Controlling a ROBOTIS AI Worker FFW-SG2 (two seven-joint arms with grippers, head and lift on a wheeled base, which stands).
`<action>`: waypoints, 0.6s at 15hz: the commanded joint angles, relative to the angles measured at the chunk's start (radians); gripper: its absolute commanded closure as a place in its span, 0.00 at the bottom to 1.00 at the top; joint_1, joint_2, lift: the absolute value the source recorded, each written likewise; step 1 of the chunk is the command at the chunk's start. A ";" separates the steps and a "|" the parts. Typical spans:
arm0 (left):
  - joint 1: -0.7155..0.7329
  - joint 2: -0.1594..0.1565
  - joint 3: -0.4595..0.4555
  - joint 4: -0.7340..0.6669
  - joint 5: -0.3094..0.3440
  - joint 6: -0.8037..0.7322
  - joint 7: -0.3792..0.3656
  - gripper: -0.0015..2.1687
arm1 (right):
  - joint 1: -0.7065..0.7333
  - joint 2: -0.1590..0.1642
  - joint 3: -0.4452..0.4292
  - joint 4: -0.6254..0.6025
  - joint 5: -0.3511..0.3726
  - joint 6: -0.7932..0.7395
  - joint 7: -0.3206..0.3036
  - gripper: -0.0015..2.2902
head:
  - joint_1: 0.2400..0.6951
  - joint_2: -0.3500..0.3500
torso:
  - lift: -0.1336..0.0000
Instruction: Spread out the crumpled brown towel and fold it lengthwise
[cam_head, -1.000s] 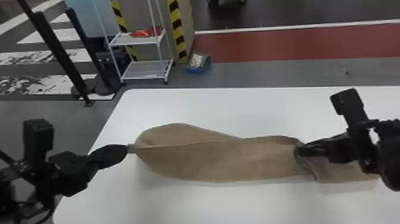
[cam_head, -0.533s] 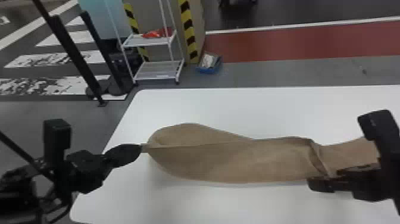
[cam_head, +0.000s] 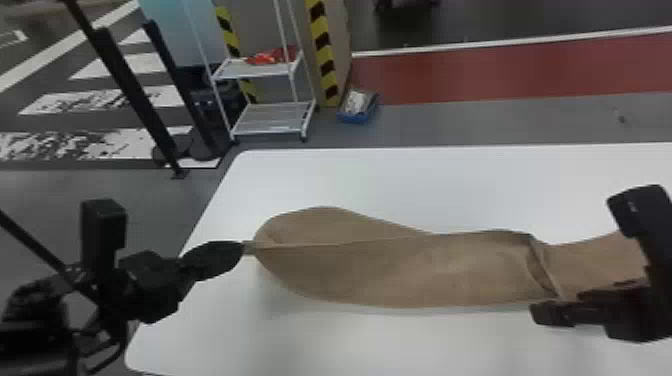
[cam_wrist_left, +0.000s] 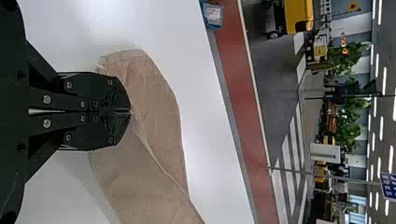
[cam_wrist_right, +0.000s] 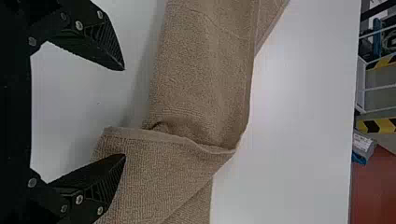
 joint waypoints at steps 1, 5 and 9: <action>0.002 0.001 0.002 0.000 0.000 0.002 0.000 0.62 | -0.002 -0.011 -0.003 -0.010 0.022 0.007 0.003 0.12 | 1.00 0.85 | 0.10; 0.000 -0.001 -0.003 -0.002 -0.003 -0.001 0.000 0.62 | -0.048 -0.014 0.008 -0.007 0.039 0.007 0.015 0.12 | 1.00 0.82 | 0.10; 0.000 -0.002 -0.002 -0.003 -0.003 0.002 -0.001 0.62 | -0.101 -0.018 0.092 0.025 0.094 0.007 0.044 0.12 | 1.00 0.83 | 0.10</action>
